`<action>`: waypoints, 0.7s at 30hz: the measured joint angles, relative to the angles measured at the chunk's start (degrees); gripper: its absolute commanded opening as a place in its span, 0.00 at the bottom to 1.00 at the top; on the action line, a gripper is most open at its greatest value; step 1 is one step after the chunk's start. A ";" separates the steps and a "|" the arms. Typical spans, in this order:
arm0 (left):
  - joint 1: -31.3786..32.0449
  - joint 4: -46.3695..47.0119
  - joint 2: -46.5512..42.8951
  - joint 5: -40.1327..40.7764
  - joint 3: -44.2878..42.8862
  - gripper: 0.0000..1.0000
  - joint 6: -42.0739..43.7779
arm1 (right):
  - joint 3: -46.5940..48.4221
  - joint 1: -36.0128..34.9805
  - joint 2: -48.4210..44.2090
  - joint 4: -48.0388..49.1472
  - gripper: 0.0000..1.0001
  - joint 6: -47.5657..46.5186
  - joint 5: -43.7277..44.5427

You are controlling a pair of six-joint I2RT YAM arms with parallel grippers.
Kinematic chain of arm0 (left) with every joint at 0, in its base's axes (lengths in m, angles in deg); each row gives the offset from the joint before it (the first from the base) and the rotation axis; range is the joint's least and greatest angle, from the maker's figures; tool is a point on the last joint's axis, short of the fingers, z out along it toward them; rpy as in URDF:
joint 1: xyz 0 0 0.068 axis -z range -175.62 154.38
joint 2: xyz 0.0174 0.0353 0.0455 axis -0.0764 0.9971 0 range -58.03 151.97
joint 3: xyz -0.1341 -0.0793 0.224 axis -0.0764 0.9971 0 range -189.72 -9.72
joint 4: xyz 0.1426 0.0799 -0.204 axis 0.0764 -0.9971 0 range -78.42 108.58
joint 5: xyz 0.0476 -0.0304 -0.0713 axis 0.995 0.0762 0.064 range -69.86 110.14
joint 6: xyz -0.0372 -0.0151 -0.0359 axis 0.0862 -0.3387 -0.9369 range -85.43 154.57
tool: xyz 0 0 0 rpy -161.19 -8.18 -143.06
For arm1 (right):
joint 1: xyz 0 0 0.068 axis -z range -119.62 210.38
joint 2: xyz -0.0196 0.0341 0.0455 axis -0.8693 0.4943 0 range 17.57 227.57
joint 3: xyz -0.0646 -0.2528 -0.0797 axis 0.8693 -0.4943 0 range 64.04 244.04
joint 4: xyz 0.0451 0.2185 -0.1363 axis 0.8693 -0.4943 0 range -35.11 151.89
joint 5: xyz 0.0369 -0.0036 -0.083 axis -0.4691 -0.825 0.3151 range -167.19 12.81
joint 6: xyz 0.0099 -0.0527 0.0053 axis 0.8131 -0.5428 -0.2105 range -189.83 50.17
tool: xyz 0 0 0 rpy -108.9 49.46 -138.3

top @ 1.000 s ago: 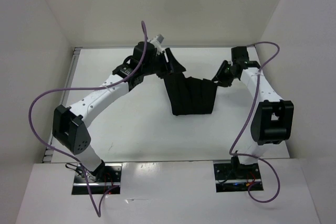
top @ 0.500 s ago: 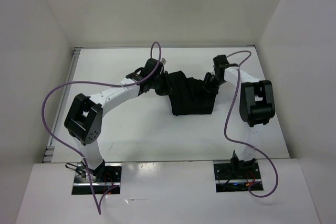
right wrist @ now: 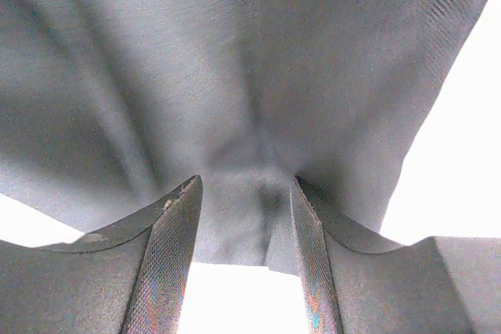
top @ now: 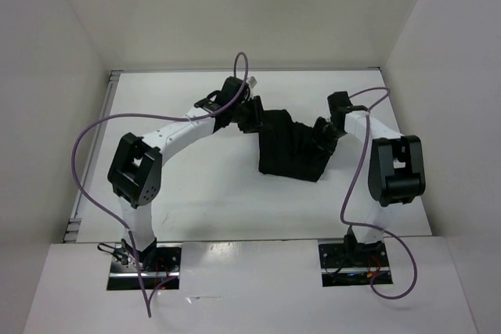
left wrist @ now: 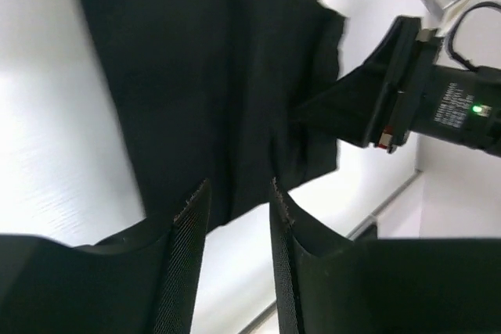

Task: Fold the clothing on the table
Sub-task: Fold the skirt

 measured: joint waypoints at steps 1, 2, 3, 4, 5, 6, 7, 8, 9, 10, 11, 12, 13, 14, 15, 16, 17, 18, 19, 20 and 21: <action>0.00 -0.04 0.61 -0.83 -1.36 0.41 0.42 | 0.72 0.00 -1.75 -0.92 0.55 0.17 0.55; 0.00 0.15 1.22 -1.77 -2.67 0.38 0.63 | 1.92 0.00 -3.37 -1.95 0.55 0.39 0.98; 0.02 0.52 1.90 -3.02 -4.11 0.32 0.83 | 3.87 0.00 -5.03 -2.93 0.55 0.48 1.16; 0.02 0.92 2.56 -4.09 -5.20 0.30 1.01 | 6.16 0.00 -6.49 -3.19 0.55 0.55 1.27; 0.02 1.22 3.30 -5.38 -6.34 0.26 1.42 | 8.46 0.00 -7.65 -3.19 0.55 0.55 1.20; 0.00 1.81 4.42 -6.97 -7.63 0.23 1.60 | 10.43 0.00 -8.63 -2.97 0.53 0.52 1.14; 0.02 2.49 5.66 -8.70 -8.94 0.19 1.66 | 11.87 0.00 -9.51 -2.45 0.52 0.52 0.98; 0.02 3.21 6.95 -9.97 -9.86 0.17 1.60 | 12.81 0.00 -10.32 -2.01 0.50 0.48 0.57; 0.00 3.72 8.61 -11.50 -10.82 0.15 1.51 | 13.11 0.00 -10.93 -1.55 0.47 0.44 -0.20; 0.00 4.02 10.27 -12.81 -11.80 0.08 1.38 | 13.14 0.00 -11.17 -1.27 0.45 0.39 -0.74; 0.00 4.37 12.00 -13.81 -12.72 0.08 1.09 | 12.94 0.00 -11.17 -1.01 0.45 0.39 -1.66; -0.13 4.61 13.92 -14.84 -13.55 0.07 0.72 | 12.26 0.00 -10.86 -0.42 0.44 0.44 -2.51; -0.33 4.85 15.96 -16.06 -14.32 0.01 0.33 | 11.28 0.00 -10.47 0.02 0.44 0.39 -3.32; -0.42 5.01 17.73 -16.94 -14.82 0.01 -0.07 | 10.25 0.04 -9.92 0.37 0.44 0.37 -3.89; -0.63 5.18 19.37 -17.79 -15.21 0.01 -0.46 | 9.07 0.13 -9.27 0.57 0.44 0.39 -4.50; -0.94 5.44 20.83 -18.38 -15.34 0.00 -1.05 | 8.04 0.20 -8.61 0.70 0.44 0.39 -4.92; -1.38 5.46 22.05 -18.82 -15.37 0.00 -1.42 | 6.86 0.28 -7.93 0.90 0.44 0.39 -5.35; -1.99 5.44 23.17 -18.99 -15.37 0.00 -1.90 | 5.70 0.33 -7.21 0.92 0.44 0.39 -5.73; -2.73 5.57 24.06 -18.95 -15.37 0.00 -2.60 | 4.66 0.48 -6.56 0.94 0.44 0.42 -6.12; -3.56 5.64 24.76 -18.86 -15.41 0.00 -2.89 | 3.98 0.59 -6.21 0.94 0.44 0.42 -6.38; -4.35 5.75 25.24 -18.73 -15.54 0.00 -3.15 | 3.50 0.74 -5.97 0.87 0.44 0.42 -6.54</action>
